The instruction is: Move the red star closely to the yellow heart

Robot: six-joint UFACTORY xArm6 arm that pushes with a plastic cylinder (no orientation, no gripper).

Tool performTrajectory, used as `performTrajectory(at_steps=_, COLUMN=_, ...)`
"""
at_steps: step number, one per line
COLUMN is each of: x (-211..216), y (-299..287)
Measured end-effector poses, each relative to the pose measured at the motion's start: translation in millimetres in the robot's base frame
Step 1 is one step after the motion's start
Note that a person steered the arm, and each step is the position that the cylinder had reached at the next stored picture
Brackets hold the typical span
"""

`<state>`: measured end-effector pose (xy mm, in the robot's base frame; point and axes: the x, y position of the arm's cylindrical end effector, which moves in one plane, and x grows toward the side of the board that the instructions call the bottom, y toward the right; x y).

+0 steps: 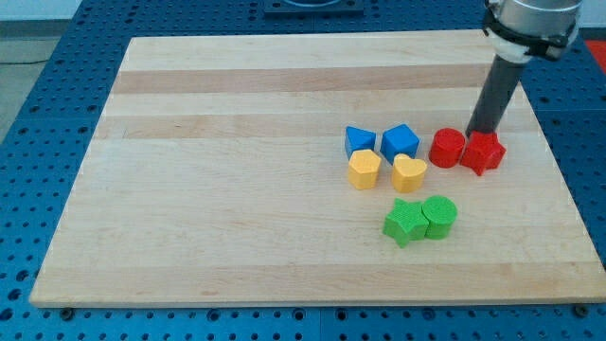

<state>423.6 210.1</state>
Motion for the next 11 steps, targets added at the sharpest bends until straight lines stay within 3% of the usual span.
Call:
performTrajectory(at_steps=1, x=19.6, y=0.0)
performTrajectory(at_steps=3, x=32.4, y=55.5)
performTrajectory(at_steps=4, x=64.0, y=55.1)
performTrajectory(at_steps=9, x=69.0, y=-6.1)
performTrajectory(at_steps=11, x=104.9, y=30.4)
